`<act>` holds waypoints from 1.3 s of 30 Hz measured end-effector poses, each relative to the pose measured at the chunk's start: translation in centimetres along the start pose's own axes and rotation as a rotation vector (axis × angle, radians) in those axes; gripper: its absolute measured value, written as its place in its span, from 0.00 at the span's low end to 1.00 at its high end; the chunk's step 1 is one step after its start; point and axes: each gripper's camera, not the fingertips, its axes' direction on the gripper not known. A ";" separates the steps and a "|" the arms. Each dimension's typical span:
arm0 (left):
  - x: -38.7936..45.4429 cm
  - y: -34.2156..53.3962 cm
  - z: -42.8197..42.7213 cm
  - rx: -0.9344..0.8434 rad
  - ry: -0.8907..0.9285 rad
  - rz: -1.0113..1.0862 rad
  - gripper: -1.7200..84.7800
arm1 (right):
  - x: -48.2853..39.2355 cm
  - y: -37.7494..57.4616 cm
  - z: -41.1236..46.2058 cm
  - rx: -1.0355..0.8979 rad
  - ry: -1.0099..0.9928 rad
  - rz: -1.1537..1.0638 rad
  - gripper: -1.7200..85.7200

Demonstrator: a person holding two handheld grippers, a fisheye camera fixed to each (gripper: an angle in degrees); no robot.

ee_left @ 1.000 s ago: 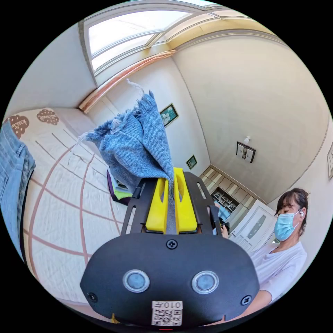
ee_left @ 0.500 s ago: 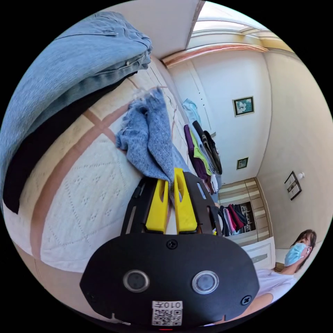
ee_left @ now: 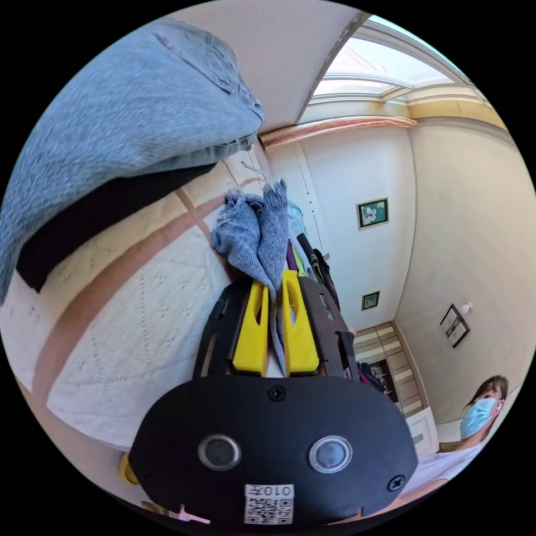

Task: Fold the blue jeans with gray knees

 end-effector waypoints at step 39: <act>8.6 44.7 22.7 -0.359 -0.756 1.333 0.16 | -18.9 16.1 39.0 -0.689 0.082 -0.827 0.20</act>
